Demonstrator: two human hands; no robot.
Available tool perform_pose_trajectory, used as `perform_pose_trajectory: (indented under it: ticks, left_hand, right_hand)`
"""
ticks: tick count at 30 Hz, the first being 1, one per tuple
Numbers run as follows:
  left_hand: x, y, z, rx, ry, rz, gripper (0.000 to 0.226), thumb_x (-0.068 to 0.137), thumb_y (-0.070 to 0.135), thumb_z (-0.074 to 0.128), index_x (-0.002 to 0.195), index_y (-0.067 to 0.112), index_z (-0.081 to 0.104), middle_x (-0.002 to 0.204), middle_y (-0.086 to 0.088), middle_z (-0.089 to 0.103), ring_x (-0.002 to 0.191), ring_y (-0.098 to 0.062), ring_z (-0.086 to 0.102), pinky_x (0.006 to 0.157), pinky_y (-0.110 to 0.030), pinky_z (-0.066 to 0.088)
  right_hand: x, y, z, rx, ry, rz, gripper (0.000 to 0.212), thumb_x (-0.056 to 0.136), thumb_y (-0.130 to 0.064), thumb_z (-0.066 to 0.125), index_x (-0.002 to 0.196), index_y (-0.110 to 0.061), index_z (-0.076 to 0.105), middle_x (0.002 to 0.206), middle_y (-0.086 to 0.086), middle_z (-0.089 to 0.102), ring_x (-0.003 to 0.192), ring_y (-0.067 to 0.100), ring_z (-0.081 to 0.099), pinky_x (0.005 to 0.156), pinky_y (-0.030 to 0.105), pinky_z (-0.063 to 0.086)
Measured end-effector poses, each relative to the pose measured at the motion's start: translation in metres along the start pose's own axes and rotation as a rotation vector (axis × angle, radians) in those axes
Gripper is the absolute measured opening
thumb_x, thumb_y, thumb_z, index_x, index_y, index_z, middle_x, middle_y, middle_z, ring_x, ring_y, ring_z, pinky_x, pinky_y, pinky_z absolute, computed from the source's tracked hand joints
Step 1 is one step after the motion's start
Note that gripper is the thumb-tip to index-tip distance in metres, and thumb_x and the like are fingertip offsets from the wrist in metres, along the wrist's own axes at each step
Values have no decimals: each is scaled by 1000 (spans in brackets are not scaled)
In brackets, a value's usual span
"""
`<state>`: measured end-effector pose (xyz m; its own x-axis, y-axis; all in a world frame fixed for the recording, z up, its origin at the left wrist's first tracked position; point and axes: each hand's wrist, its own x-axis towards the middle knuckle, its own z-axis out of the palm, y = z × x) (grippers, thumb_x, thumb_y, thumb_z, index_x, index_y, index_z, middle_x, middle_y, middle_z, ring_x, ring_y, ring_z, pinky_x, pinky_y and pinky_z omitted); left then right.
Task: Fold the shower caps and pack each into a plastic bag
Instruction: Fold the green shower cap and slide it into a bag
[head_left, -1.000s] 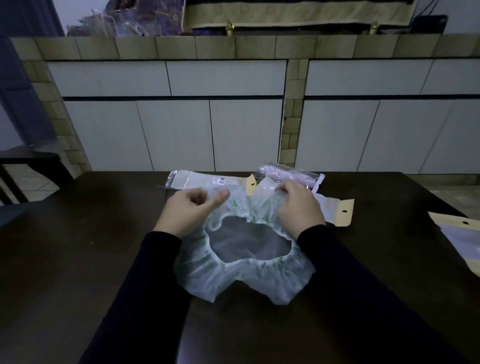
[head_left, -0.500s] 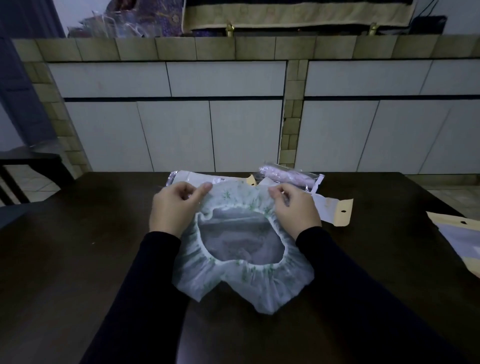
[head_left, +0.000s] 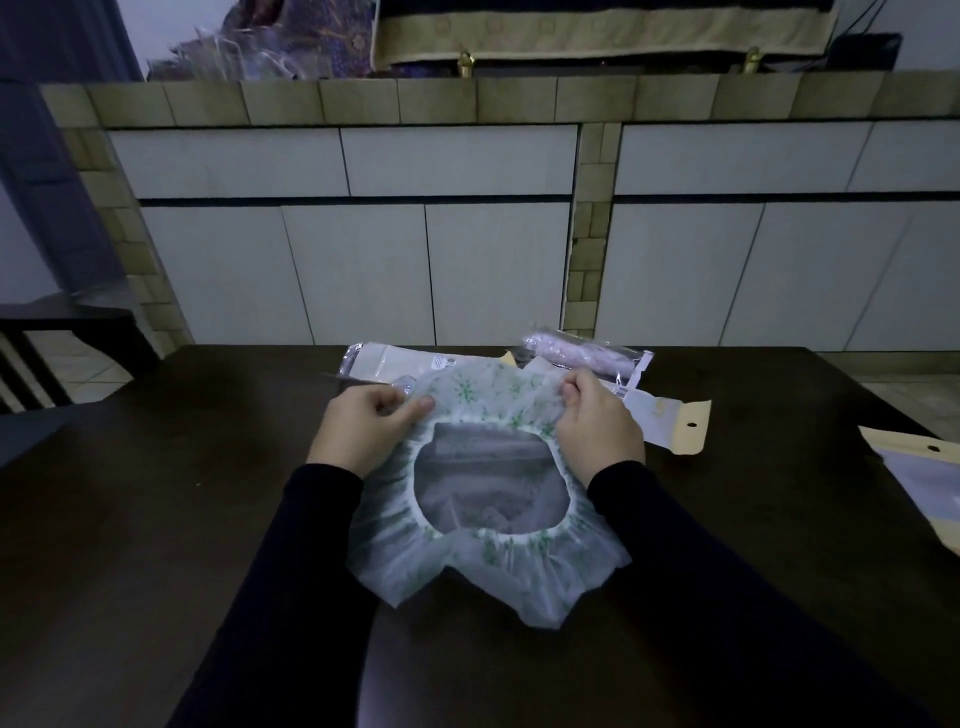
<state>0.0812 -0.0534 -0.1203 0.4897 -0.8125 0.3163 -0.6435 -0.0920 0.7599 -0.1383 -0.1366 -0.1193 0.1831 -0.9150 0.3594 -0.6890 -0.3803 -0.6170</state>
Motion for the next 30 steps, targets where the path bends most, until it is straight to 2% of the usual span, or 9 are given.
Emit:
perform_pose_trajectory:
  ticks: [4, 6, 9, 14, 18, 21, 23, 27, 30]
  left_hand:
    - [-2, 2, -6, -122, 84, -59, 44, 71, 41, 82, 51, 11, 55, 49, 10, 46, 49, -4, 40, 53, -21, 34]
    - [-2, 4, -9, -222, 77, -59, 41, 74, 32, 81, 50, 11, 54, 53, 10, 52, 50, 0, 43, 53, -14, 36]
    - [-5, 11, -4, -248, 50, -19, 26, 78, 25, 78, 60, 12, 64, 50, 17, 58, 50, 8, 49, 54, -4, 37]
    - [-12, 21, 4, -307, 8, 58, 29, 63, 26, 88, 69, 6, 68, 70, -5, 69, 64, -3, 57, 66, -18, 46]
    - [-19, 28, -2, -402, -124, 189, 20, 74, 26, 81, 74, 9, 71, 73, 4, 68, 69, -5, 59, 69, -19, 47]
    - [-16, 25, -3, -337, -13, 165, 15, 84, 18, 73, 70, 14, 71, 64, 8, 65, 61, -3, 54, 61, -17, 43]
    - [-12, 22, -2, -220, 86, 138, 23, 87, 22, 69, 65, 14, 69, 56, 7, 59, 54, -3, 48, 56, -18, 38]
    - [-7, 14, -5, -158, 89, 86, 31, 93, 23, 60, 64, 14, 62, 54, 9, 54, 55, -7, 46, 56, -19, 36]
    - [-4, 7, -7, -17, 94, 4, 23, 93, 24, 59, 71, 19, 64, 64, 11, 61, 66, -10, 55, 66, -26, 42]
  right_hand:
    - [0, 0, -1, -62, -29, 57, 29, 90, -2, 41, 110, -19, 49, 110, 2, 65, 99, 27, 58, 71, 30, 35]
    - [1, 1, -2, -86, -63, 57, 32, 89, -3, 43, 115, -21, 48, 111, 4, 65, 100, 27, 57, 73, 31, 35]
    - [0, -5, 0, -109, -88, -88, 52, 82, -3, 47, 129, -25, 47, 128, -1, 57, 120, 23, 46, 95, 38, 32]
    - [-8, -25, 5, 11, 13, -395, 51, 90, -42, 33, 136, -27, 47, 131, -7, 55, 123, 16, 43, 97, 37, 26]
    - [-2, -17, 13, 123, 20, -365, 32, 91, -43, 43, 106, -23, 64, 102, -5, 64, 101, 19, 54, 94, 42, 39]
    - [4, -13, 8, 318, 65, -296, 21, 93, -31, 56, 84, -14, 65, 82, 0, 64, 81, 19, 56, 80, 47, 47]
    - [3, -17, 0, 341, 34, -270, 24, 94, -36, 56, 87, -15, 65, 80, -1, 63, 77, 16, 55, 77, 45, 48]
    - [7, -9, -5, -116, -113, -151, 49, 93, -60, 36, 127, -28, 50, 126, 1, 55, 119, 23, 47, 99, 45, 39]
    - [10, -1, -12, -164, -283, -13, 44, 96, -54, 34, 125, -27, 53, 122, 1, 61, 111, 22, 55, 95, 39, 44]
